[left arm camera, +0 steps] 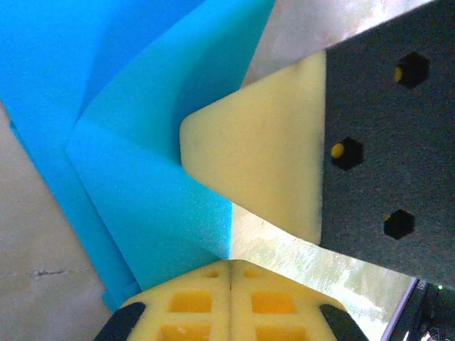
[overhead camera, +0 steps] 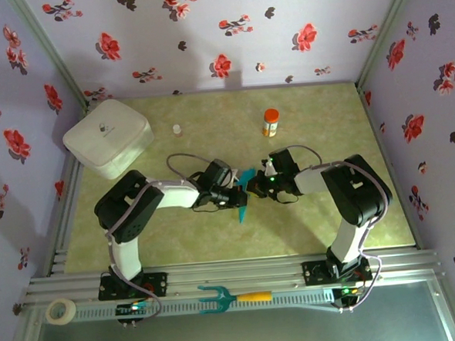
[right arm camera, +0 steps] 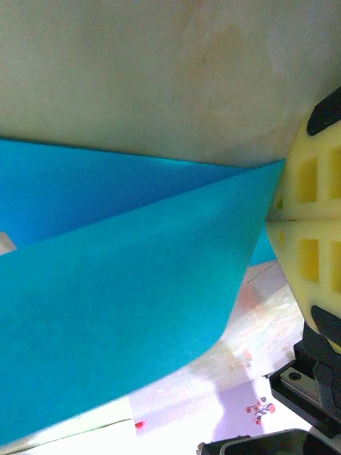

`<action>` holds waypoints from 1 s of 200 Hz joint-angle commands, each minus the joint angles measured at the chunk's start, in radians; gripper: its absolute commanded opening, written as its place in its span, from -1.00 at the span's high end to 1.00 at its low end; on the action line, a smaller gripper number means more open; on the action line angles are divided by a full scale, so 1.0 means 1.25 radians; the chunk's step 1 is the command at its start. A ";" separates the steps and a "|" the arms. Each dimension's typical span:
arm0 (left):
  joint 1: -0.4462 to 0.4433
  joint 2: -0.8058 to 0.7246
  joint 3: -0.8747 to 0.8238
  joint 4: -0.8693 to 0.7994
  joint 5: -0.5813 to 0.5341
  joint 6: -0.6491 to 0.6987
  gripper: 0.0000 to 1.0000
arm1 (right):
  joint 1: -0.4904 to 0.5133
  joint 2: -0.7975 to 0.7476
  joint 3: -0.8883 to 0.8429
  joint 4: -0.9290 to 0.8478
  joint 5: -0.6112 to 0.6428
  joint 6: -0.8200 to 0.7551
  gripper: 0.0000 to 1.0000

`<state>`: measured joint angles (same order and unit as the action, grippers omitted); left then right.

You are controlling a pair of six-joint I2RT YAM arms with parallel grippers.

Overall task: Fold a paper plane with a square sheet of paper (pick it up from the middle)
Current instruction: Fold the wing for the fifth time at the center of the table.

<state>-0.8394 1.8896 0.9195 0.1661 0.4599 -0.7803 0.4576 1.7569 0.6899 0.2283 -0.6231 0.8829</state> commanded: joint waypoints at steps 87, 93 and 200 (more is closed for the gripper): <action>0.009 -0.043 -0.154 -0.115 0.027 0.155 1.00 | 0.000 -0.206 -0.015 -0.141 0.037 -0.066 0.89; 0.010 -0.041 -0.150 -0.117 0.030 0.158 1.00 | 0.010 -0.203 -0.017 -0.136 0.035 -0.067 0.90; 0.015 -0.037 -0.136 -0.094 0.035 0.149 1.00 | 0.088 -0.069 0.025 -0.093 0.019 -0.087 0.95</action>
<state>-0.8280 1.7996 0.7845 0.1787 0.5362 -0.6022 0.5556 1.6428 0.6868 0.0658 -0.5652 0.7849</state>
